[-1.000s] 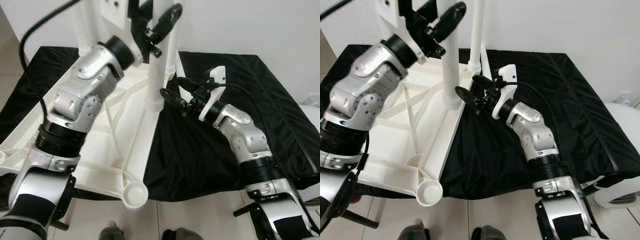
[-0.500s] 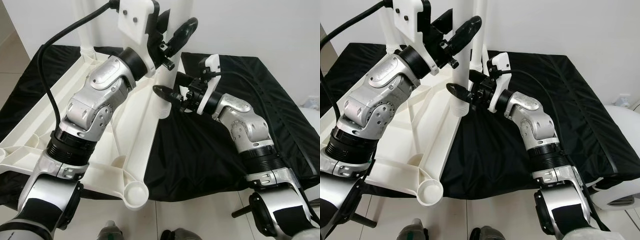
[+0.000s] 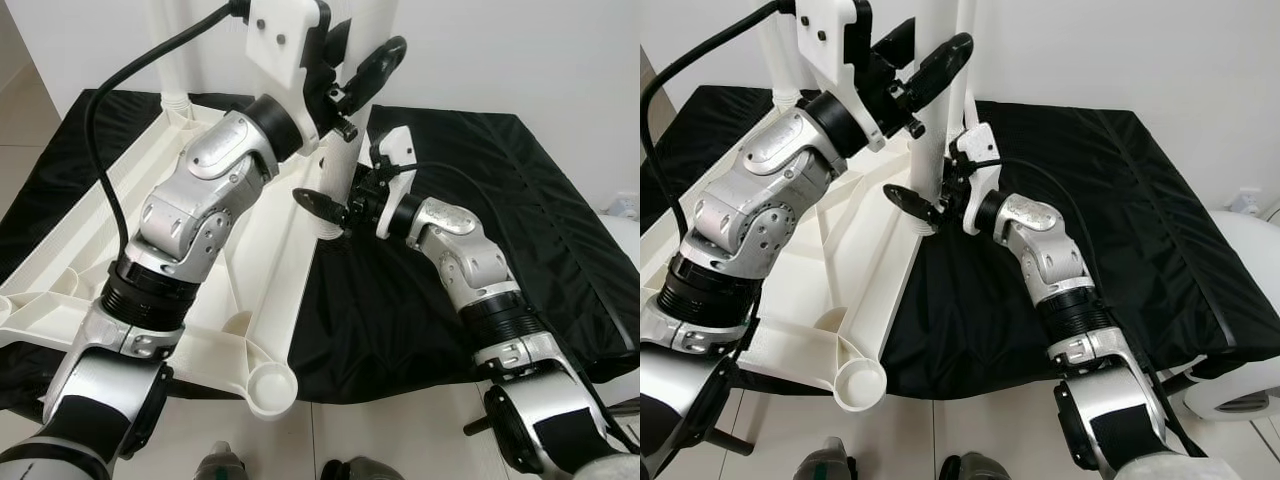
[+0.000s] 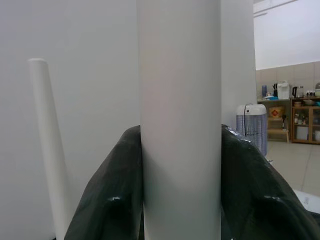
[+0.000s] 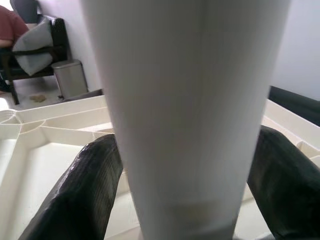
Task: Building children table
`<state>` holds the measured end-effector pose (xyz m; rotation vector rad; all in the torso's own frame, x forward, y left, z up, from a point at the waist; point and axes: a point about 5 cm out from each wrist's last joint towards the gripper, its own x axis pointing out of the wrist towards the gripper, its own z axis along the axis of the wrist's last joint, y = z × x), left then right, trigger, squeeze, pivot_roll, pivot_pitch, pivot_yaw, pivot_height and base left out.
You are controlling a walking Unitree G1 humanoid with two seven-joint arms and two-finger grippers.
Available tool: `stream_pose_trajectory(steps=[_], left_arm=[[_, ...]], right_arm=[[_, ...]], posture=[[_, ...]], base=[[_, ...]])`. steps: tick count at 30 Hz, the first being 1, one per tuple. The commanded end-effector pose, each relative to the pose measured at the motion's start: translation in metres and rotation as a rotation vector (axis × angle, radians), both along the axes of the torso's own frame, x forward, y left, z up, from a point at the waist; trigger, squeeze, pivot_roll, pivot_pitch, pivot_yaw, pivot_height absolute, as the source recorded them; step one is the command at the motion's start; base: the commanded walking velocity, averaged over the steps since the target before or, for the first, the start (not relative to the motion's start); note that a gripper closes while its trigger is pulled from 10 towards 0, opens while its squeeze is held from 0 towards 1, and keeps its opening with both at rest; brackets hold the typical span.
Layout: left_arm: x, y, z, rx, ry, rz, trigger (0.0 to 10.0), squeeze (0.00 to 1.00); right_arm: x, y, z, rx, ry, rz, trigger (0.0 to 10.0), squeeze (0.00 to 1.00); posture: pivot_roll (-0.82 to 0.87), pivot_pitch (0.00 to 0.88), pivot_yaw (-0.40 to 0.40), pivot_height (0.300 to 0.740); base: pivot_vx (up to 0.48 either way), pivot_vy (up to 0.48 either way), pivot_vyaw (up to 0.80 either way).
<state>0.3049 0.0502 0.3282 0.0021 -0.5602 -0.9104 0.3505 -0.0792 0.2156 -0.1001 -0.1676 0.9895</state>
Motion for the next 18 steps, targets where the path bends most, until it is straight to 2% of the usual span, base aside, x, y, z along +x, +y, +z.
stream_pose_trajectory(steps=[1,3,4,6,7,9,10,18], left_arm=[[-0.005,-0.003,0.010,0.007,-0.046,-0.016,10.0,0.00],[-0.006,-0.003,0.010,0.007,-0.047,-0.017,10.0,0.00],[-0.006,-0.003,0.010,0.009,-0.047,-0.018,10.0,0.00],[-0.006,-0.003,0.010,0.011,-0.047,-0.018,10.0,0.00],[-0.006,-0.003,0.009,0.013,-0.045,-0.019,10.0,0.00],[-0.006,-0.003,0.008,0.015,-0.044,-0.018,10.0,0.00],[-0.006,-0.004,0.007,0.017,-0.042,-0.018,10.0,0.00],[-0.006,-0.004,0.006,0.021,-0.039,-0.019,10.0,0.00]], right_arm=[[0.003,0.001,0.003,0.016,-0.010,-0.020,2.3,0.00],[0.004,0.001,0.004,0.025,-0.012,-0.026,2.3,0.00],[0.005,0.001,0.006,0.034,-0.019,-0.032,4.0,0.00],[0.006,0.001,0.007,0.039,-0.024,-0.036,4.0,0.00],[0.007,0.001,0.009,0.049,-0.031,-0.041,4.7,0.00],[0.008,0.000,0.010,0.057,-0.036,-0.045,5.1,0.00],[0.010,0.000,0.013,0.066,-0.043,-0.051,9.7,0.00],[0.013,0.001,0.018,0.083,-0.062,-0.059,10.0,0.00]], posture=[[0.07,0.000,-0.069,0.740],[0.07,0.000,-0.069,0.740],[0.07,0.000,-0.068,0.740],[0.07,0.000,-0.068,0.740],[0.07,0.000,-0.067,0.740],[0.07,0.000,-0.066,0.740],[0.07,0.000,-0.065,0.740],[0.07,0.000,-0.065,0.740]], base=[[0.000,0.000,0.00],[0.000,0.000,0.00],[0.000,0.000,0.00],[0.000,0.000,0.00],[0.000,0.000,0.00],[0.000,0.000,0.00],[0.000,0.000,0.00],[0.000,0.000,0.00]])
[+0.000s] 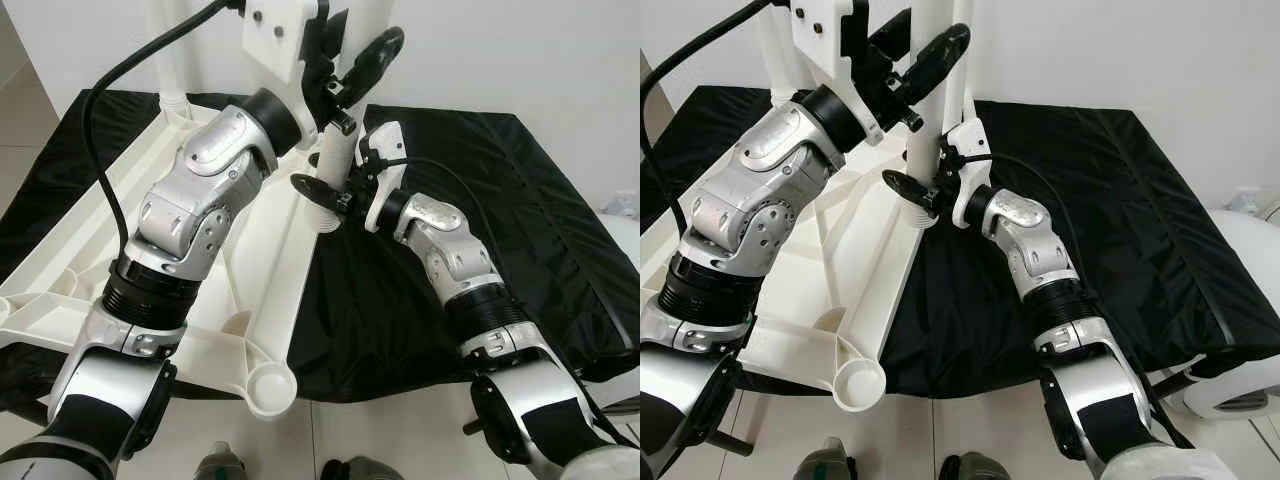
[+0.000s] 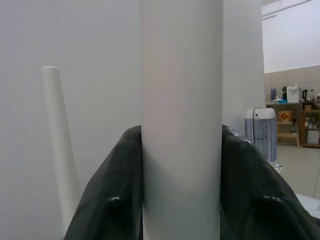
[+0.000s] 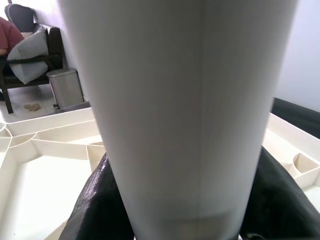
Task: Building children table
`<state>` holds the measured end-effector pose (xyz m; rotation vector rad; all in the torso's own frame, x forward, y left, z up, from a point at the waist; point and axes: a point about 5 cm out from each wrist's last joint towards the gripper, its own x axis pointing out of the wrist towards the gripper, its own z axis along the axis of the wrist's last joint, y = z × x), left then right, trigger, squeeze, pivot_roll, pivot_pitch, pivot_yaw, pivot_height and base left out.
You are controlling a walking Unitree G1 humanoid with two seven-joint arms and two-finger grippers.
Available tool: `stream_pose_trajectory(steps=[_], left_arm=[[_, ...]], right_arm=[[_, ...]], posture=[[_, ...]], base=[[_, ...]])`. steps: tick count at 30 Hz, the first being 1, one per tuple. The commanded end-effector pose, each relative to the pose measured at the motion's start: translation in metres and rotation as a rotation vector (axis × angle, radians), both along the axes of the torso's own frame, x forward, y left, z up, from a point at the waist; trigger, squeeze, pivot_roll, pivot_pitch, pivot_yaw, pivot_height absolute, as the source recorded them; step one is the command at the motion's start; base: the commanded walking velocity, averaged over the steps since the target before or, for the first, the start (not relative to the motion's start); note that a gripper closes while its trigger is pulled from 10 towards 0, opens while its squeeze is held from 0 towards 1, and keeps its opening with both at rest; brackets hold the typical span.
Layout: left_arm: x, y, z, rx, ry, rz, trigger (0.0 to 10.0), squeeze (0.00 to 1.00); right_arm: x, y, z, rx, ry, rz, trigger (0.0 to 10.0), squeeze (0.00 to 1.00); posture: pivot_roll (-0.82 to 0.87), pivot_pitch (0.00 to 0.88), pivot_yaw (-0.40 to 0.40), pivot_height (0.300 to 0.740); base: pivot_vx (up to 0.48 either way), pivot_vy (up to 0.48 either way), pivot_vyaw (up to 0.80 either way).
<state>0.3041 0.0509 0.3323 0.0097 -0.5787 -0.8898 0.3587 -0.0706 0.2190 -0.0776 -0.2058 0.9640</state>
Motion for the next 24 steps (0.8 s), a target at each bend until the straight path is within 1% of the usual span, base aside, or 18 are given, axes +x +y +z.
stream_pose_trajectory(steps=[1,11,12,14,15,16,17,18,19,24], left_arm=[[-0.0051,-0.0054,0.0012,0.029,-0.020,-0.040,10.0,0.00],[-0.0050,-0.0064,-0.0010,0.033,-0.015,-0.040,10.0,0.00],[-0.0050,-0.0066,-0.0012,0.033,-0.015,-0.041,10.0,0.00],[-0.0050,-0.0067,-0.0014,0.034,-0.015,-0.041,10.0,0.00],[-0.0050,-0.0069,-0.0015,0.034,-0.014,-0.042,10.0,0.00],[-0.0050,-0.0069,-0.0015,0.034,-0.014,-0.042,10.0,0.00],[-0.0051,-0.0070,-0.0016,0.034,-0.016,-0.043,10.0,0.00],[-0.0051,-0.0070,-0.0016,0.034,-0.016,-0.043,10.0,0.00],[-0.0051,-0.0072,-0.0016,0.034,-0.016,-0.043,10.0,0.00],[-0.0047,-0.0068,-0.0011,0.035,-0.019,-0.040,10.0,0.00]], right_arm=[[0.0052,-0.0078,0.0163,0.051,-0.042,-0.036,10.0,0.00],[0.0050,-0.0058,0.0231,0.087,-0.053,-0.013,10.0,0.00],[0.0052,-0.0057,0.0236,0.092,-0.048,-0.009,10.0,0.71],[0.0053,-0.0058,0.0238,0.094,-0.046,-0.008,10.0,0.71],[0.0060,-0.0061,0.0241,0.097,-0.045,-0.014,10.0,0.82],[0.0060,-0.0061,0.0241,0.097,-0.045,-0.014,10.0,0.82],[0.0064,-0.0064,0.0245,0.093,-0.052,-0.021,10.0,0.75],[0.0064,-0.0064,0.0245,0.093,-0.052,-0.021,10.0,0.75],[0.0068,-0.0067,0.0247,0.091,-0.055,-0.025,10.0,0.00],[0.0065,-0.0060,0.0248,0.083,-0.060,-0.014,10.0,0.00]], posture=[[0.07,0.000,-0.065,0.740],[0.07,0.000,-0.065,0.740],[0.07,0.000,-0.065,0.740],[0.07,0.000,-0.065,0.740],[0.07,0.000,-0.066,0.740],[0.07,0.000,-0.066,0.740],[0.07,0.000,-0.066,0.740],[0.07,0.000,-0.066,0.740],[0.07,0.000,-0.066,0.740],[0.07,0.000,-0.067,0.740]], base=[[0.000,0.000,0.00],[0.000,0.000,0.00],[0.000,0.000,0.00],[0.000,0.000,0.00],[0.000,0.000,0.00],[0.000,0.000,0.00],[0.000,0.000,0.00],[0.000,0.000,0.00],[0.000,0.000,0.00],[0.000,0.000,0.00]])
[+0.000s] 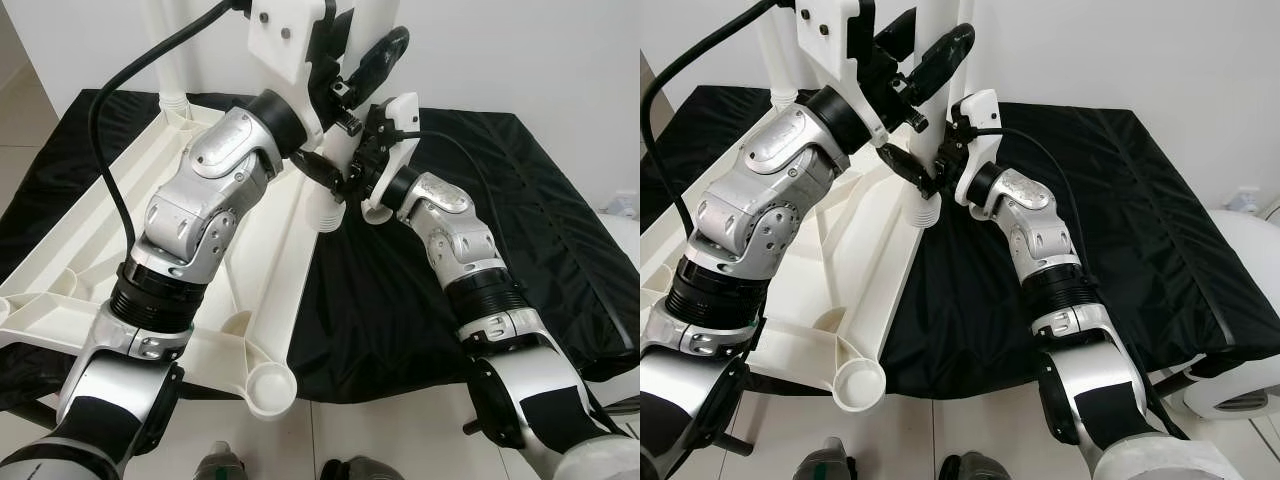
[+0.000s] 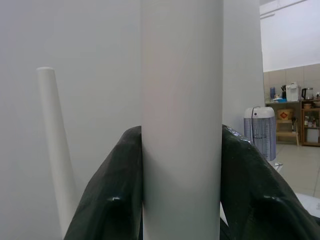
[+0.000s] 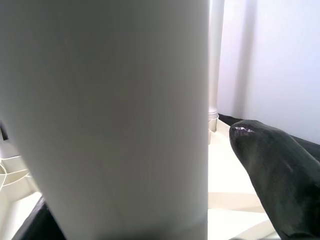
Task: Building children table
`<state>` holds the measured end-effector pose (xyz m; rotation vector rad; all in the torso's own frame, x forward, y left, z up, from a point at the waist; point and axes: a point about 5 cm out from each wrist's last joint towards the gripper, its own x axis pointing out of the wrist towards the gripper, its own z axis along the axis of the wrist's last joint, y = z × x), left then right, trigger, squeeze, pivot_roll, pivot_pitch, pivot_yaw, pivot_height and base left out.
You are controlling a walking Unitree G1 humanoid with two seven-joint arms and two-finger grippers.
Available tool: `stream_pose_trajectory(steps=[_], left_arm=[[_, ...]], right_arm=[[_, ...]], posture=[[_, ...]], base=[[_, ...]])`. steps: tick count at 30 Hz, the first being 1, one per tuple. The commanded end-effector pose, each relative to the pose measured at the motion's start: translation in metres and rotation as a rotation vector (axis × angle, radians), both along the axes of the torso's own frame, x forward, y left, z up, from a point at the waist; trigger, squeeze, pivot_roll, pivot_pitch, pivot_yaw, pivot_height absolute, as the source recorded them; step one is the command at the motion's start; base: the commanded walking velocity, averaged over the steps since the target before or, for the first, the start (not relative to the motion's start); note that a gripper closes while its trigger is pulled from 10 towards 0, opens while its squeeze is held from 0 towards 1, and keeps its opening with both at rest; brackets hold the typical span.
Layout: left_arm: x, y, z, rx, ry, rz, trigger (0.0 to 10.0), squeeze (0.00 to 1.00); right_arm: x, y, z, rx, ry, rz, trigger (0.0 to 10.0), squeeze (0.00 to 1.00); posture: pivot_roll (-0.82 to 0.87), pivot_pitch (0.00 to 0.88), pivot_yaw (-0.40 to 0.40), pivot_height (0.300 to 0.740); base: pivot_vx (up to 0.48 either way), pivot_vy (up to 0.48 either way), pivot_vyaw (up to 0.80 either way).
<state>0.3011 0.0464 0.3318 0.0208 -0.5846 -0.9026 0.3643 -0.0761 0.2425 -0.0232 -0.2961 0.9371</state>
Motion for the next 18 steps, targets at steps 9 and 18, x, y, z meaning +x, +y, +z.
stream_pose_trajectory(steps=[9,18], left_arm=[[-0.002,-0.002,0.001,0.025,-0.014,-0.028,10.0,0.00],[-0.002,-0.002,0.002,0.027,-0.019,-0.031,10.0,0.00]], right_arm=[[-0.001,0.000,-0.007,-0.041,0.012,0.027,10.0,0.00],[-0.001,0.000,-0.013,-0.060,0.028,0.029,8.7,0.00]], posture=[[0.07,0.000,-0.069,0.740],[0.06,0.000,-0.066,0.740]], base=[[0.000,0.000,0.00],[0.000,0.000,0.00]])
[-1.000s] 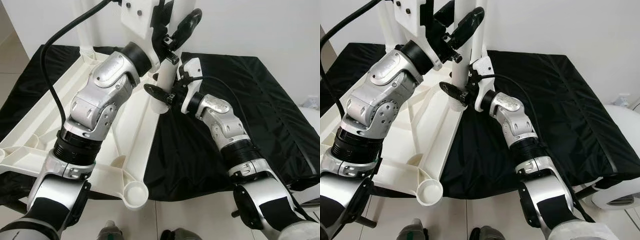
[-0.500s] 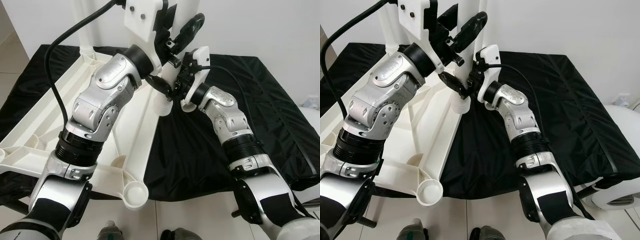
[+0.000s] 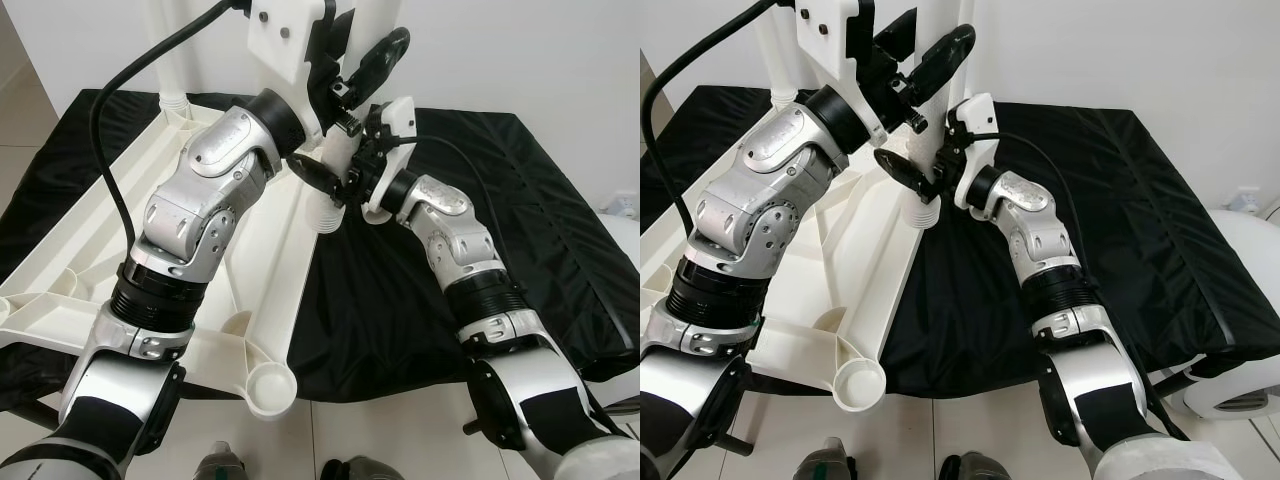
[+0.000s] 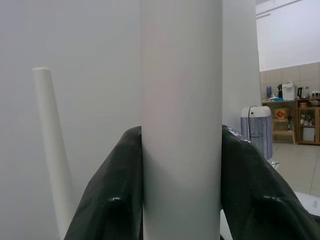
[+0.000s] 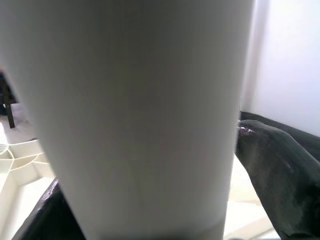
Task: Building children table
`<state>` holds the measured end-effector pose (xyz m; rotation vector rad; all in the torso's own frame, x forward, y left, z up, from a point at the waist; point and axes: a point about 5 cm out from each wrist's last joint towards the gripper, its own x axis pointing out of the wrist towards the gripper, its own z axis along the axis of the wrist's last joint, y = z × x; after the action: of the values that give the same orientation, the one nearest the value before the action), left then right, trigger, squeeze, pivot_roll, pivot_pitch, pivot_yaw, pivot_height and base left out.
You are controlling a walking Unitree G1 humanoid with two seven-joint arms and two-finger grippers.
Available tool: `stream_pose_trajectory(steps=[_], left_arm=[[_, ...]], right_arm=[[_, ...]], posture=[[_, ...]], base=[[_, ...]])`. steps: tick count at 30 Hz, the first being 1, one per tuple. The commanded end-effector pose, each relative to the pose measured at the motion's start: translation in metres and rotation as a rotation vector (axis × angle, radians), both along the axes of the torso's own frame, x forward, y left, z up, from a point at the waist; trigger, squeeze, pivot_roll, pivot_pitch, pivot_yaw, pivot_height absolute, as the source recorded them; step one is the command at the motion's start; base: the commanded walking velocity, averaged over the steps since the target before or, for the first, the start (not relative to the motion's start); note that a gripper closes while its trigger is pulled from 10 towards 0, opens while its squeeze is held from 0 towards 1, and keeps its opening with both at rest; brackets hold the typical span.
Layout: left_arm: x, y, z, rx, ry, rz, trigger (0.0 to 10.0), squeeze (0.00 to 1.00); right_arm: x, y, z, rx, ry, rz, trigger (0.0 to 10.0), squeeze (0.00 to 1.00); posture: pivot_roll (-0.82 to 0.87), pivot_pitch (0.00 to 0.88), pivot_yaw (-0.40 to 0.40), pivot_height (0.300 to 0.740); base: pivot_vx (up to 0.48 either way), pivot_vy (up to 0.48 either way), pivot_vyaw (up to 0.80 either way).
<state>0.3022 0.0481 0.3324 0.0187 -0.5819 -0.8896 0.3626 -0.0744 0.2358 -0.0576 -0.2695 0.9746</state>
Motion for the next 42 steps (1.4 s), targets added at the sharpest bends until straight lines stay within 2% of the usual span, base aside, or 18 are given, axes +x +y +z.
stream_pose_trajectory(steps=[1,3,4,17,26,27,29,30,32,34,42], left_arm=[[-0.003,-0.004,0.001,0.032,-0.023,-0.043,10.0,0.00],[-0.003,-0.004,0.001,0.031,-0.023,-0.043,10.0,0.00],[-0.003,-0.003,0.001,0.036,-0.024,-0.043,10.0,0.00],[-0.005,-0.006,-0.001,0.078,-0.028,-0.038,10.0,0.00],[-0.005,-0.008,-0.007,0.051,0.012,-0.071,10.0,0.00],[-0.005,-0.008,-0.008,0.009,0.042,-0.088,10.0,1.00],[-0.004,-0.008,-0.008,-0.020,0.061,-0.097,10.0,1.00],[-0.004,-0.007,-0.006,-0.059,0.083,-0.109,10.0,1.00],[-0.004,-0.007,-0.005,-0.070,0.088,-0.112,10.0,1.00],[-0.006,-0.006,-0.003,-0.102,0.101,-0.121,10.0,1.00],[-0.004,0.004,-0.009,-0.128,0.135,-0.057,10.0,1.00]], right_arm=[[0.000,-0.002,-0.006,-0.015,0.021,-0.002,8.7,0.00],[0.000,-0.002,-0.006,-0.015,0.021,-0.001,8.7,0.00],[0.001,-0.002,-0.007,-0.010,0.034,-0.002,0.0,0.00],[0.004,-0.003,-0.009,0.005,0.081,-0.024,0.0,0.00],[0.005,-0.007,-0.010,0.053,0.111,-0.085,0.0,0.00],[0.007,-0.010,-0.011,0.079,0.116,-0.153,10.0,0.00],[0.008,-0.012,-0.012,0.092,0.119,-0.187,10.0,0.00],[0.010,-0.015,-0.015,0.109,0.124,-0.243,10.0,0.00],[0.010,-0.016,-0.016,0.113,0.127,-0.265,10.0,0.00],[0.012,-0.020,-0.022,0.134,0.157,-0.342,10.0,0.00],[0.015,-0.031,-0.032,0.205,0.222,-0.496,10.0,0.00]], posture=[[0.06,0.000,-0.066,0.740],[0.06,0.000,-0.066,0.740],[0.07,0.000,-0.063,0.740],[0.07,0.000,-0.066,0.740],[0.06,0.001,-0.071,0.740],[0.06,0.011,-0.068,0.740],[0.06,0.011,-0.068,0.740],[0.06,0.012,-0.063,0.740],[0.07,0.010,-0.059,0.740],[0.07,0.007,-0.056,0.740],[0.08,0.000,-0.056,0.740]], base=[[0.000,0.000,0.00],[0.000,0.000,0.00],[0.000,0.000,0.00],[0.000,0.000,0.00],[0.000,0.000,0.00],[0.000,0.000,0.00],[0.000,0.000,0.00],[0.000,0.000,0.00],[0.000,0.000,0.00],[0.000,0.000,0.00],[0.000,0.000,0.00]])
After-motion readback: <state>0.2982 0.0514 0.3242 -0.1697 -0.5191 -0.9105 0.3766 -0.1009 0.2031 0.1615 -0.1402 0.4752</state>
